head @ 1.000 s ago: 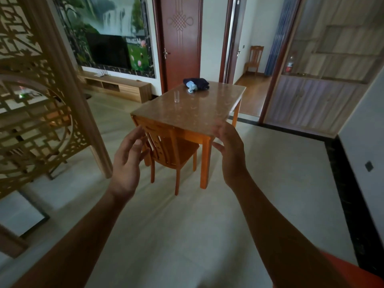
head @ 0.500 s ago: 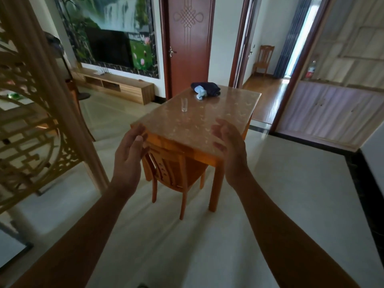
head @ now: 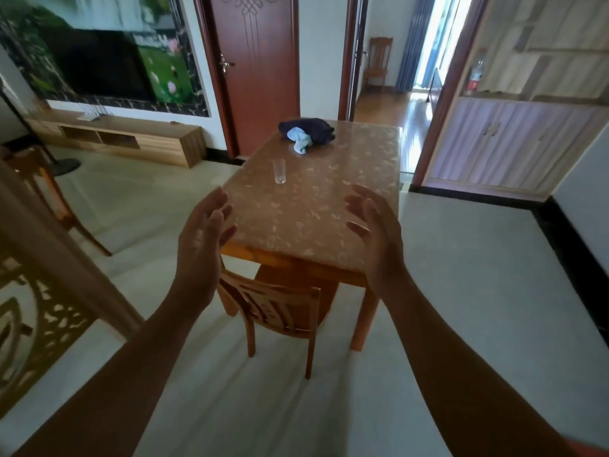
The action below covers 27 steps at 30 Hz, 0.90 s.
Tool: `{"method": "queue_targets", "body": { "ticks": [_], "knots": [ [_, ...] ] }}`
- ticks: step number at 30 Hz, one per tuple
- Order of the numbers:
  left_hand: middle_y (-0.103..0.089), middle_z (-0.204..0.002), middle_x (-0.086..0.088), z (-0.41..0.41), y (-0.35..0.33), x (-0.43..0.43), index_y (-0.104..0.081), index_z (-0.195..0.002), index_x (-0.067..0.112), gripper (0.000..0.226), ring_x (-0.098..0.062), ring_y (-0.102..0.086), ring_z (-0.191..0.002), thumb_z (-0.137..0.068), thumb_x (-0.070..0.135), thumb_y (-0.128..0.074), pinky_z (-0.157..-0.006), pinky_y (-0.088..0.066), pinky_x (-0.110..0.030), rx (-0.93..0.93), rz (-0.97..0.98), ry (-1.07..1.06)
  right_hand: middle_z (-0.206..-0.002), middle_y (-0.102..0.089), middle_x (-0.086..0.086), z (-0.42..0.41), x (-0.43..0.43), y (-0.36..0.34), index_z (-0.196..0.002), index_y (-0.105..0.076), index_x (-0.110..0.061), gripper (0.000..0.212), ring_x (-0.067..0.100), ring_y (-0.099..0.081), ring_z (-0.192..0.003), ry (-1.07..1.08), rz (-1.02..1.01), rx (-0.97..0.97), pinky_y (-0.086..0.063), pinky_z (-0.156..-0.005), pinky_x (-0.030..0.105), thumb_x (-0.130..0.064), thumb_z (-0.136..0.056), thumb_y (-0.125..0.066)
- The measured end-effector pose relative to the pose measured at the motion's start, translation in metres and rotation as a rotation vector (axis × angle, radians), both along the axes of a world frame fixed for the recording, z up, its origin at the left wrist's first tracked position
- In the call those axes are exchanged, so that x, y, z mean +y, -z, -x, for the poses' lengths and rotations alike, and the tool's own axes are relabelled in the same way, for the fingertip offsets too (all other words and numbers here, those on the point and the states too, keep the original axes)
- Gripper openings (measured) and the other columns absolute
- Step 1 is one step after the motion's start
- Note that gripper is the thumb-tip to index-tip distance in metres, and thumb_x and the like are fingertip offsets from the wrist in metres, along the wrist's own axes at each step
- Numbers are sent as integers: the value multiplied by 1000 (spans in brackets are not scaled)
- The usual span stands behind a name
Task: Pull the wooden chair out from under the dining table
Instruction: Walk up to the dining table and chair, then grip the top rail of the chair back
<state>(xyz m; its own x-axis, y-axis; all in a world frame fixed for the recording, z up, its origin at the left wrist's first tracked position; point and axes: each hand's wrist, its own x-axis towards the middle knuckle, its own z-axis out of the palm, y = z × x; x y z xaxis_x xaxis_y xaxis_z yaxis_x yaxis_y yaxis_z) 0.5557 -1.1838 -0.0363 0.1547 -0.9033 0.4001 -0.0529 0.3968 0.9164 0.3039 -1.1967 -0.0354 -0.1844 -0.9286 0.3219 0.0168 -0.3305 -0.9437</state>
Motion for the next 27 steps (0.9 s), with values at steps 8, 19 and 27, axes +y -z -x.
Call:
{"method": "queue_targets", "body": {
  "ticks": [8,19,27],
  "knots": [
    [-58,-145,8,-42,29,-137,-53,-140,38,45,-15,-58,-135,-98,54,-50,-102,-52,-31,-14,-30,39,-134,-68,-5,-40,-118,42,-132,-59,-34,53,12,-65,-122,78,-51,14,-51,-109,47,-66,-92,-45],
    [-56,-147,-1,-89,81,-278,-54,-141,30,39,-19,-57,-135,-102,37,-50,-104,-52,-37,-100,-173,170,-137,-64,-1,-91,-223,104,-135,-57,-33,43,15,-61,-127,130,-216,112,-49,-110,47,-54,-101,-42],
    [-50,-155,6,-123,139,-336,-50,-142,47,58,-18,-49,-143,-90,73,-54,-106,-49,-30,-169,-248,417,-122,-63,-20,-128,-226,149,-134,-54,-44,44,-4,-62,-113,254,-314,210,-51,-90,15,-62,-94,-49]
  ]
}}
